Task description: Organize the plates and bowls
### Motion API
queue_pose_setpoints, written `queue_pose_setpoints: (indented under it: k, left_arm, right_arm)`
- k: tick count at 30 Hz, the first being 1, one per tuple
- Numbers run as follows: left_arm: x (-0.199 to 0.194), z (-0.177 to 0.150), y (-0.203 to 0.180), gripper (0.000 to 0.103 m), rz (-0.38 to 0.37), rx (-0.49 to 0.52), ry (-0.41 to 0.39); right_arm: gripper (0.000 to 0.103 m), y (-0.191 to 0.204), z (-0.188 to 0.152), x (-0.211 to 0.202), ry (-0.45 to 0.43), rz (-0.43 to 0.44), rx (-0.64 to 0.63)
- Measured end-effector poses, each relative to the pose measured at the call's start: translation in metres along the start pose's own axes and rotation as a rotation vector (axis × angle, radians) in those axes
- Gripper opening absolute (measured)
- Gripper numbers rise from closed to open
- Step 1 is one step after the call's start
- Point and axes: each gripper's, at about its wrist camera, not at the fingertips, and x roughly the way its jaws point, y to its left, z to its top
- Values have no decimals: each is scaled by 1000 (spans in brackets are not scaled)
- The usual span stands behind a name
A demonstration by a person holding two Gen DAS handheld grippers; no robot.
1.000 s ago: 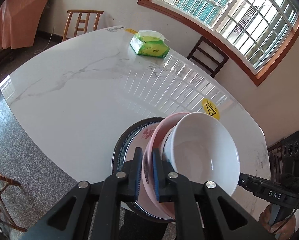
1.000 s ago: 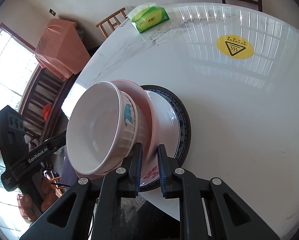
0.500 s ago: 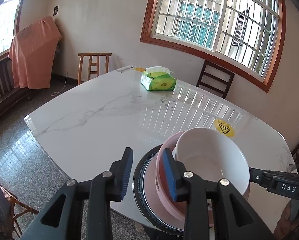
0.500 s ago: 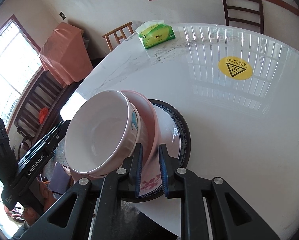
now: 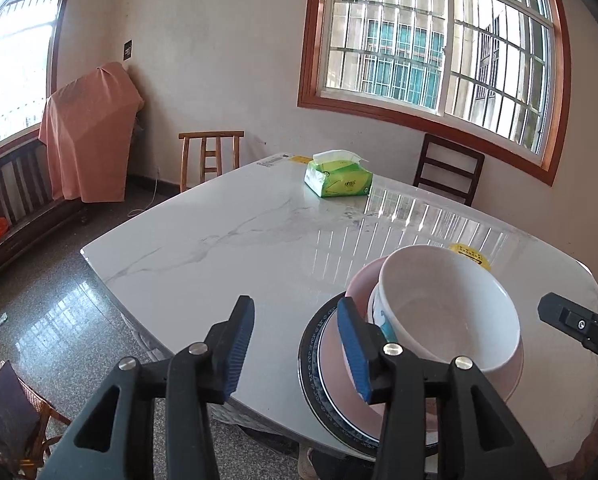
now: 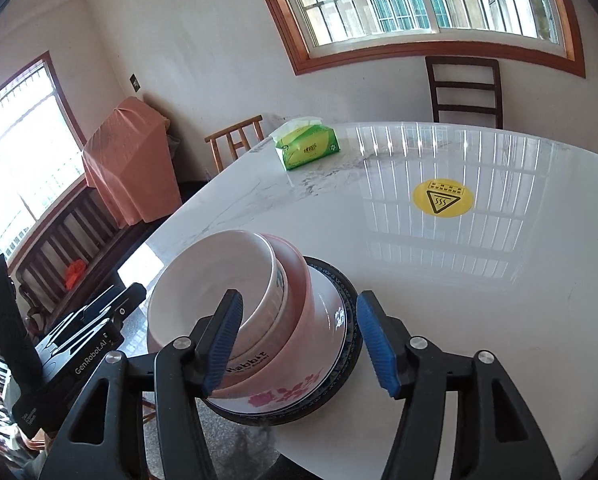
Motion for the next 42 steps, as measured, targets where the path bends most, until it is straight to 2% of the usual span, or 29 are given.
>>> queue_pose_setpoints:
  k: [3,7,9,10,13,16,20,24,30,35,42]
  left_arm:
    - [-6,-7,4,44,10,-14,-13]
    - [-22,-18,6,45,15,-13,-72]
    - [-34,-23,5,57,18,9,-112]
    - [-40,-25,3,67,19,19,-133]
    - [-65,-33,-3,70,19,52,-231]
    - [-86,-37,-12,86,20,90,-296]
    - [-103,-43,-21,87,-1,94,-308]
    - [-108,-43,-28,87,-58,97,-240]
    - [-116,-46,-34,87,-57,90,-196]
    - [-125,-47,-37,87,-35,105,-215]
    - [-142,-49,-40,87,-68,120,-256]
  right_arm:
    - [64,12,-12,-18,-94,-32,-38]
    - [80,25,-34,-36,-227,-80,-89]
    - [87,32,-46,-42,-290,-100,-120]
    - [91,35,-51,-45,-313,-107,-134]
    - [96,41,-65,-54,-349,-117,-161]
    - [99,40,-73,-60,-358,-126,-167]
    - [100,33,-78,-73,-380,-113,-138]
    - [101,33,-86,-86,-401,-121,-144]
    - [101,31,-96,-99,-419,-114,-140]
    - [102,26,-100,-106,-423,-110,-127]
    - [102,27,-104,-113,-438,-103,-132]
